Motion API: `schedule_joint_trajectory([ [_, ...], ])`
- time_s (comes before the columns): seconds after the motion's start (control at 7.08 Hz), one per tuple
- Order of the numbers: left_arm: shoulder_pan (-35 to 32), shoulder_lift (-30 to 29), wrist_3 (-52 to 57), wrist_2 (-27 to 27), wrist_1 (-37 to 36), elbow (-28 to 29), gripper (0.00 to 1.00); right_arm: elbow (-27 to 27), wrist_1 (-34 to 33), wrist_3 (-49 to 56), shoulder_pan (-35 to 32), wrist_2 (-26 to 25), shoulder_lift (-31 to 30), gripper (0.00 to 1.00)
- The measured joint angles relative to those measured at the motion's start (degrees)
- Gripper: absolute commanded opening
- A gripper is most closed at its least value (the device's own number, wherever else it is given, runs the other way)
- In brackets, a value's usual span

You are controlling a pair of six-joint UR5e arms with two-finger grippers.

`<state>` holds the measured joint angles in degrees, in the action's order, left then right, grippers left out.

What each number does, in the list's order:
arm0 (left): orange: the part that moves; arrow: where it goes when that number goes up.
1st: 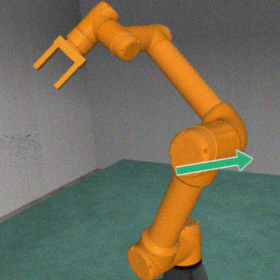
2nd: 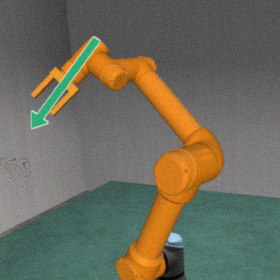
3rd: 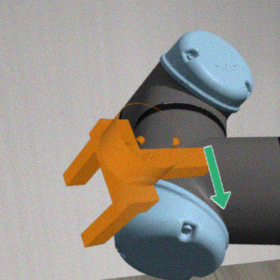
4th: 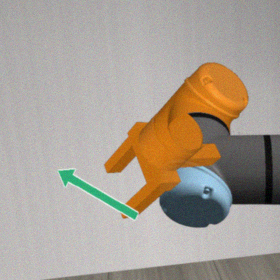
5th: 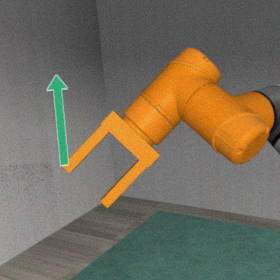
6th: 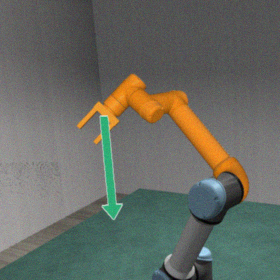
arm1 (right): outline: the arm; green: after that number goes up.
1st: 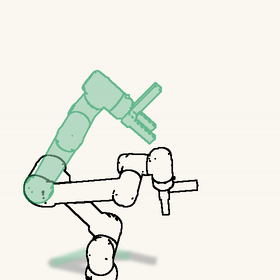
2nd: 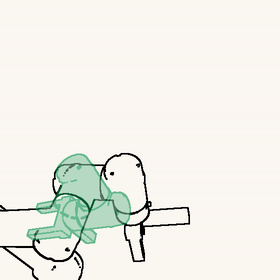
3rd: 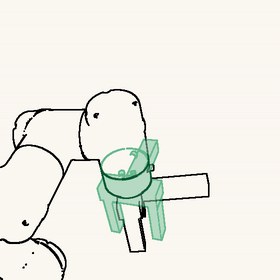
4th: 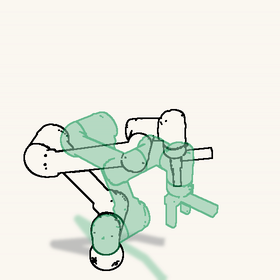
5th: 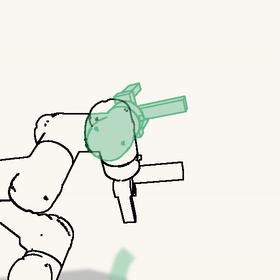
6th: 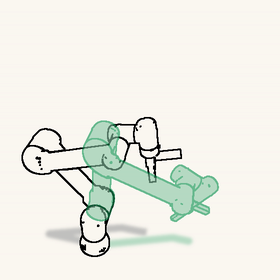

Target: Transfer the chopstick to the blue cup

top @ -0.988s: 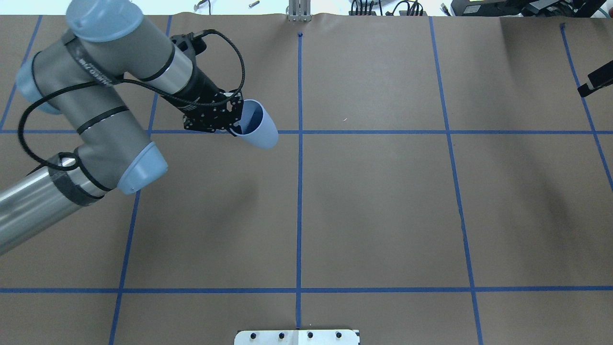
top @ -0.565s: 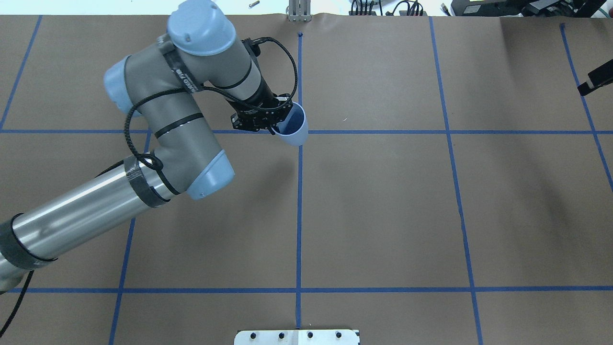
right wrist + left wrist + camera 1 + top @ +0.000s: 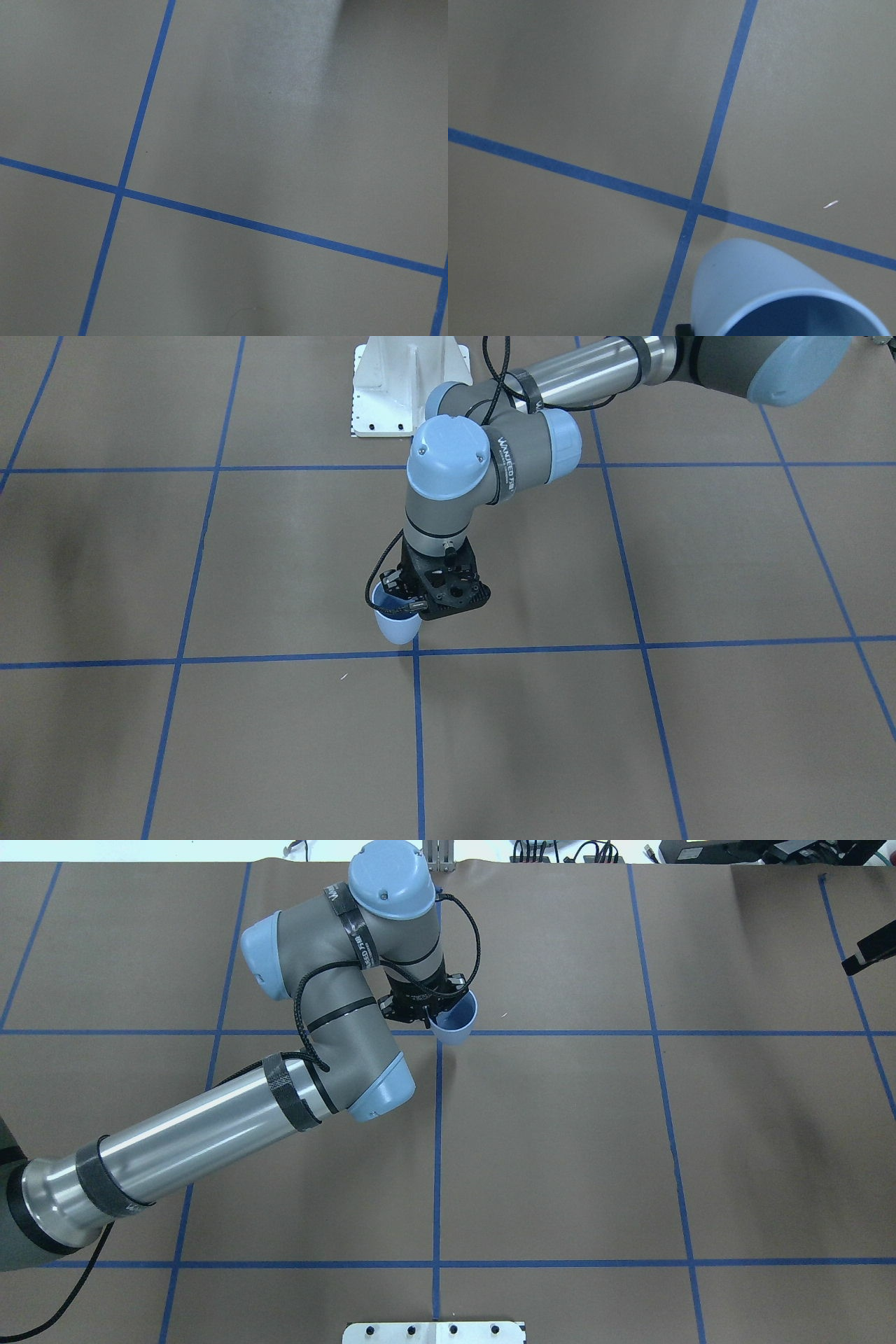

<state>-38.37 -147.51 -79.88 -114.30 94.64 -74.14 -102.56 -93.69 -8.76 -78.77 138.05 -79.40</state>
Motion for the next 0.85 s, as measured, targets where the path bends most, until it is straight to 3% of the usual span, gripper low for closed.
schedule_joint_trajectory([
  [0.56, 0.8, 0.9, 2.6, 1.8, 0.4, 1.9, 0.0, 0.6, 0.0, 0.0, 0.3, -0.1, 0.2, 1.0],
  [0.85, 1.8, 1.3, 2.5, 3.0, 0.6, 1.5, 0.98, 1.0, 0.0, -0.1, 0.4, -0.1, 0.8, 1.0],
])
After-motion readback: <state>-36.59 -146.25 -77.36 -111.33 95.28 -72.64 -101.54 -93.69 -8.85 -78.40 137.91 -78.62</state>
